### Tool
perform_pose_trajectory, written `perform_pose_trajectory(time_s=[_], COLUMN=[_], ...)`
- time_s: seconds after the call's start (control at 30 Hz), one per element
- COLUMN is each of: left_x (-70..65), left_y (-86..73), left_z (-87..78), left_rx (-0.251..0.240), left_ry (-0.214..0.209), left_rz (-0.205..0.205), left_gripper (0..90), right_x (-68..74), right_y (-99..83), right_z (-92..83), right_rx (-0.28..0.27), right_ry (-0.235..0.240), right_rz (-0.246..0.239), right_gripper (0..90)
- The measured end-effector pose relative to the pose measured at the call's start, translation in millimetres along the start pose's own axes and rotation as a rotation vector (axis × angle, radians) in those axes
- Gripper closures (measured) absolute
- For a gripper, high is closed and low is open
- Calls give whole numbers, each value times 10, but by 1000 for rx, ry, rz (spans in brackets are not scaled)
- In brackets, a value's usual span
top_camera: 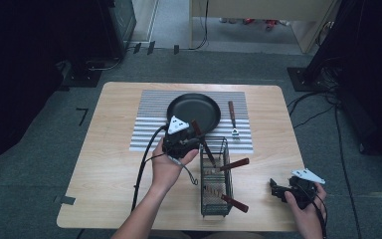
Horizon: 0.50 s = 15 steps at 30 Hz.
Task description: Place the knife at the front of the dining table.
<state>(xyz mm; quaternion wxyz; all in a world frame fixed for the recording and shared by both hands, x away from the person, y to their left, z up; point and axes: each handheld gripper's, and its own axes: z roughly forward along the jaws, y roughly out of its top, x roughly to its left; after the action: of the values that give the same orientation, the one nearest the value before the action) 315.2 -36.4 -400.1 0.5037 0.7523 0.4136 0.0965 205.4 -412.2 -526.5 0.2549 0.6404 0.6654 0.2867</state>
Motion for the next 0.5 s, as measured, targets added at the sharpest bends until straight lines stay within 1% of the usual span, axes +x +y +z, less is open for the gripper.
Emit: perform_pose_trajectory(time_s=[0.03, 0.1, 0.17, 0.23, 0.27, 0.3, 0.33, 0.37, 0.4, 0.43, 0.47, 0.5], left_x=[-2, 2, -12, -34, -50, -69, -81, -87, -89, -92, -96, -88], left_y=[4, 6, 7, 13, 17, 18, 19, 18, 13, 5, -10, -27], left_z=[-4, -14, -45, -86, -111, -138, -164, -186, -202, -205, -198, -184], left_rx=[-3, -11, -25, -50, -65, -84, -97, -101, -96, -91, -82, -74], left_ry=[-11, -52, -78, -105, -107, -97, -96, -99, -96, -83, -60, -51], left_rz=[2, -7, -6, -1, 11, 34, 49, 60, 77, 90, 109, 120], left_gripper=[738, 763, 782, 805, 819, 820, 820, 821, 821, 821, 820, 819], right_x=[0, -1, 0, 0, 0, -1, -1, -1, -1, -1, 0, -1], right_y=[0, 0, 0, 0, 0, 0, 0, 0, 0, 0, 0, 0], right_z=[0, 0, 0, 1, 1, 1, 1, 1, 1, 1, 1, 0], right_rx=[0, 0, 0, -1, -1, -1, -1, -1, -1, -1, -1, 0], right_ry=[0, 0, 0, 0, 0, 0, 0, 0, 0, 0, 0, 0], right_rz=[0, 0, 0, 0, 0, -1, -1, -1, -1, -1, -1, -1], right_gripper=[0, 0, 0, 0, 0, 0, 0, 0, 0, 0, 0, 0])
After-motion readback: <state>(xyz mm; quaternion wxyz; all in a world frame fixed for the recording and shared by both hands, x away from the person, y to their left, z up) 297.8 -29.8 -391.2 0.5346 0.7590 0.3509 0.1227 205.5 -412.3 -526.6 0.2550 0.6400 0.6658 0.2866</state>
